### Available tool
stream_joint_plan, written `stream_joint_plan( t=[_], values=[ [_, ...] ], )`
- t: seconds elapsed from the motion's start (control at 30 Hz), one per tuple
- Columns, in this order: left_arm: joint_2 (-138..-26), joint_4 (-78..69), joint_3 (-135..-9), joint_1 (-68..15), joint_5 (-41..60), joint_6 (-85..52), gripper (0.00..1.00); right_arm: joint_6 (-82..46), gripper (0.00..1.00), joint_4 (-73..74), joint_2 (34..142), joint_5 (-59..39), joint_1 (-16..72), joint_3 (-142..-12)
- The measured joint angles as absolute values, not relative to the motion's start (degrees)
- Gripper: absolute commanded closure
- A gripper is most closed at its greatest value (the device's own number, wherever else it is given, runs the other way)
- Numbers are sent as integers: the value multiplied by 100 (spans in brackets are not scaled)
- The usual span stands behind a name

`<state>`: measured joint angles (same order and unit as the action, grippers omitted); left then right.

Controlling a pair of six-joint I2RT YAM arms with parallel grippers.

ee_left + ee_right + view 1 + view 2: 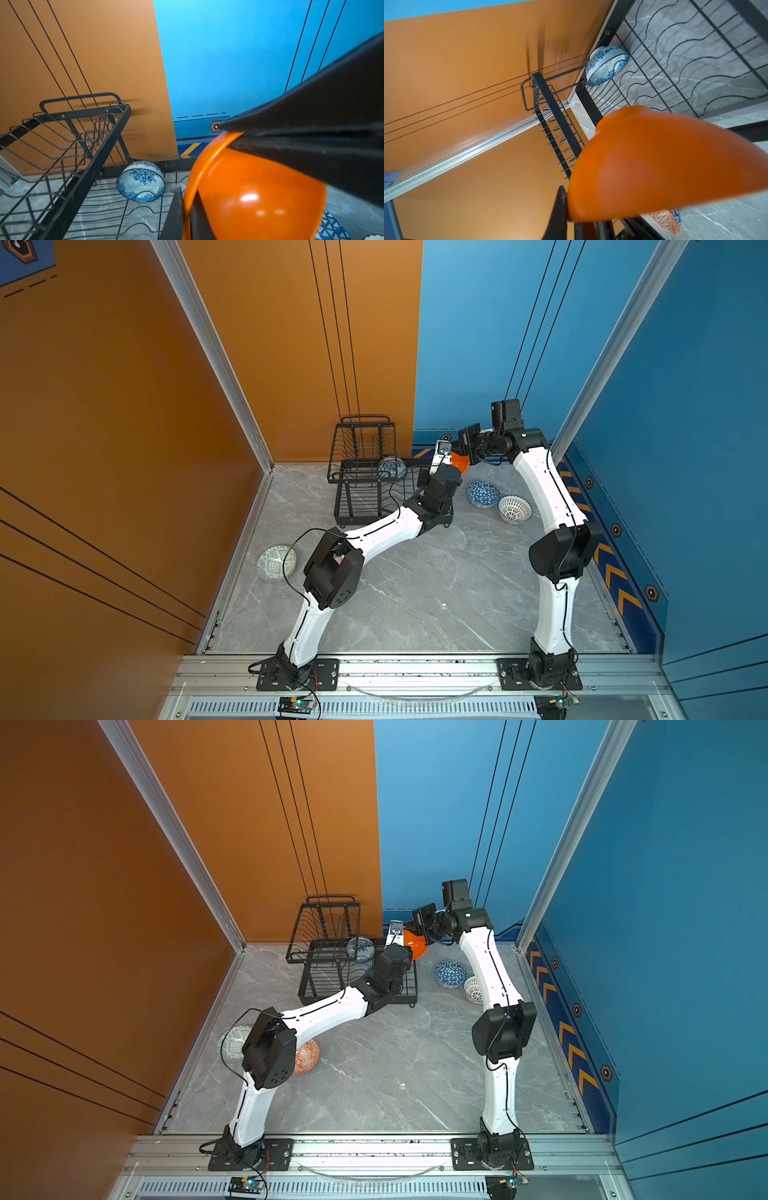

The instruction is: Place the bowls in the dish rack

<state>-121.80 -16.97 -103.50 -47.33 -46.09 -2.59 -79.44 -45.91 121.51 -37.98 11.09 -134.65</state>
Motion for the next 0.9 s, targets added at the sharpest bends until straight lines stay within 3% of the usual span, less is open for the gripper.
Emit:
stream_joint_plan(
  t=[0.07,0.17,0.5,0.6,0.73,0.9],
  values=[
    [-12138,-1723,-10278,-4733,-4613,-285,96,-7944,100,-4593,12154,-3811,1125,-13465],
    [-12075,-1737,-10219,-4733,-4589,-257,81,-7931,100,-4536,12154,-3852,1135,-13467],
    [-11806,-1883,-10217,-4797,-4635,-84,66,-7535,100,-4536,12379,-3548,993,-13474],
    [-11784,-1909,-10206,-4797,-4650,-62,46,-7476,100,-4534,12420,-3527,974,-13474],
    [-11579,-1885,-9968,-4797,-4685,-99,4,-7391,100,-4458,12422,-3505,974,-13482],
    [-11172,-1409,-9896,-4772,-4735,-309,2,-7153,100,-4125,12425,-3465,974,-13482]
  ],
)
